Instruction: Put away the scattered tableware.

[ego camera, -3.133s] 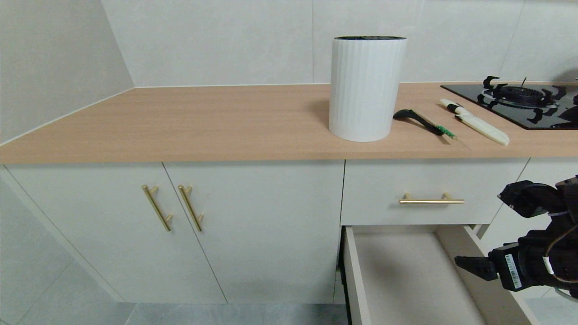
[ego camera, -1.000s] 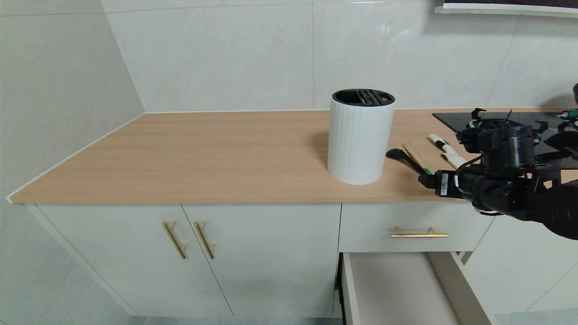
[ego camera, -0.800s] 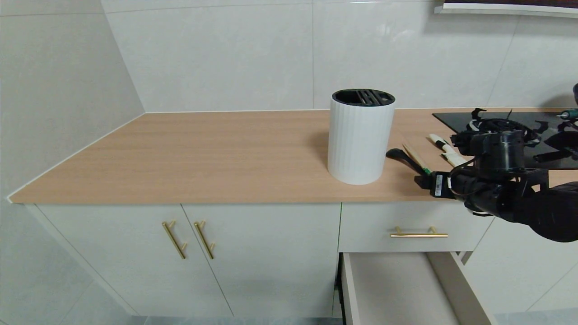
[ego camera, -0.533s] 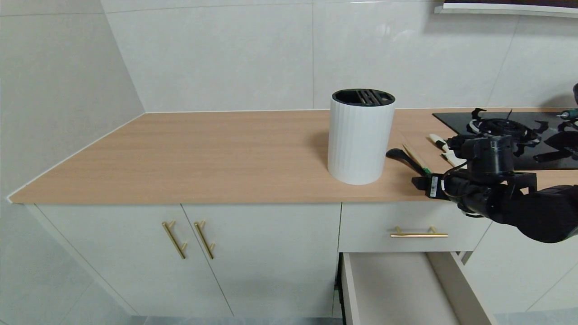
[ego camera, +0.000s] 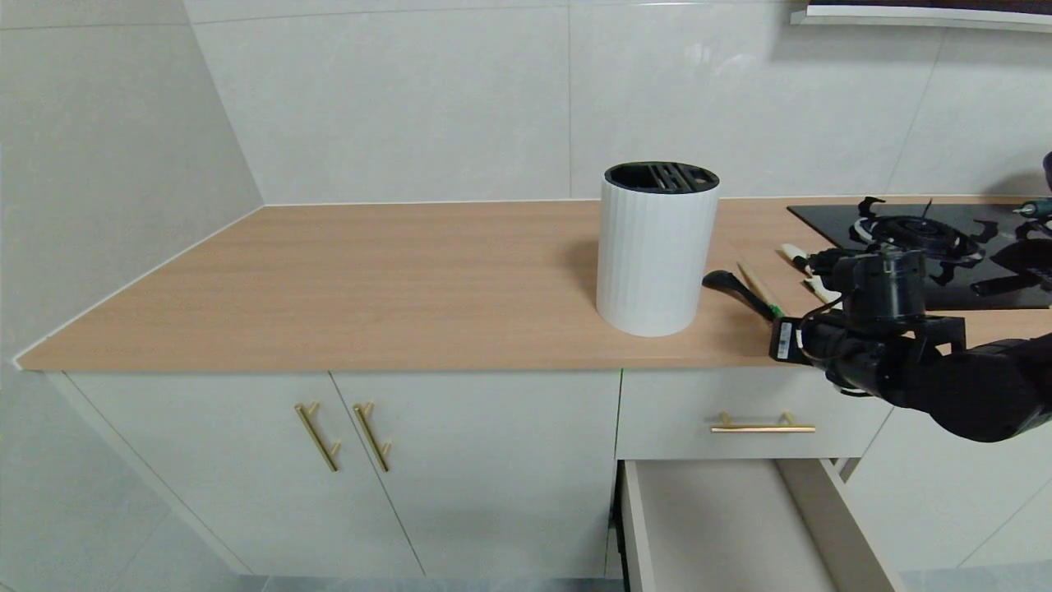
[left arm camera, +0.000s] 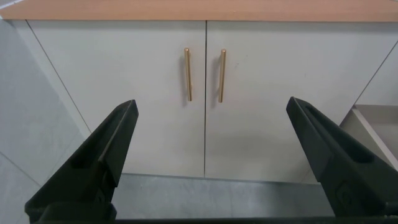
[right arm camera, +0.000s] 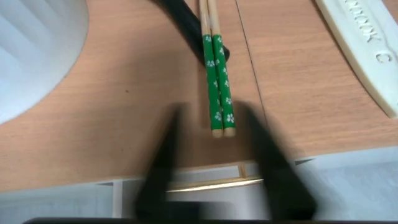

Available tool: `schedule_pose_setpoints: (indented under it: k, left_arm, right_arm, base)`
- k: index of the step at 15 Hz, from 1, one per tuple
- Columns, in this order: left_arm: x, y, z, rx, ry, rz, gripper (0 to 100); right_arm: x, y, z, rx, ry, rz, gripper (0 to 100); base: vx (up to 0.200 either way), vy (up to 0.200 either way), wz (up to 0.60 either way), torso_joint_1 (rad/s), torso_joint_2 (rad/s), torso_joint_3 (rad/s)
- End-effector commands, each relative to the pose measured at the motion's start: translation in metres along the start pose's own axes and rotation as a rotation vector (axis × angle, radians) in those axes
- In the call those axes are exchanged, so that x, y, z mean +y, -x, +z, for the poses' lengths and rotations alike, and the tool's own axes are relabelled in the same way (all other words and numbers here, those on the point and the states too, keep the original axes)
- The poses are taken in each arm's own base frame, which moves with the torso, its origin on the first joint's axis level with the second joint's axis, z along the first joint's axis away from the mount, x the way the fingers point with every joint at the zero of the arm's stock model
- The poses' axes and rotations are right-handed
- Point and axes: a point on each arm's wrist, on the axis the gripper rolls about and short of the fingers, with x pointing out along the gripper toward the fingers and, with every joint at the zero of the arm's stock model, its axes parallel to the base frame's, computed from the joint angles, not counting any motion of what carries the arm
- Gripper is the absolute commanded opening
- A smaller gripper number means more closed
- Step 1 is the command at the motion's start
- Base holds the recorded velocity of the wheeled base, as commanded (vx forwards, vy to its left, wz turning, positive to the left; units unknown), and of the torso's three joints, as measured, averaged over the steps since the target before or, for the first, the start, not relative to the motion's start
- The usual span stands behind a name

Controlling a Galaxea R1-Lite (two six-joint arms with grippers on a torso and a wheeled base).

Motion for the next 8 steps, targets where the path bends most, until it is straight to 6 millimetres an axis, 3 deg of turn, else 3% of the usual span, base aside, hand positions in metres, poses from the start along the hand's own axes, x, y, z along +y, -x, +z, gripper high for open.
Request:
schedule_pose_setpoints:
  k: [1, 8]
  left_arm:
    - [0.0, 0.0, 0.0, 0.001, 0.0, 0.001, 100]
    - [0.0, 0.0, 0.0, 0.001, 0.0, 0.001, 100]
  right_arm:
    - [0.0, 0.0, 0.0, -0.001, -0.001, -0.001, 0]
    - [-0.011, 0.02, 0.022, -0.071, -0.031, -0.017, 0]
  base:
    - [0.0, 0.0, 0.0, 0.0, 0.0, 0.0]
    - [0.0, 0.0, 0.0, 0.0, 0.0, 0.0]
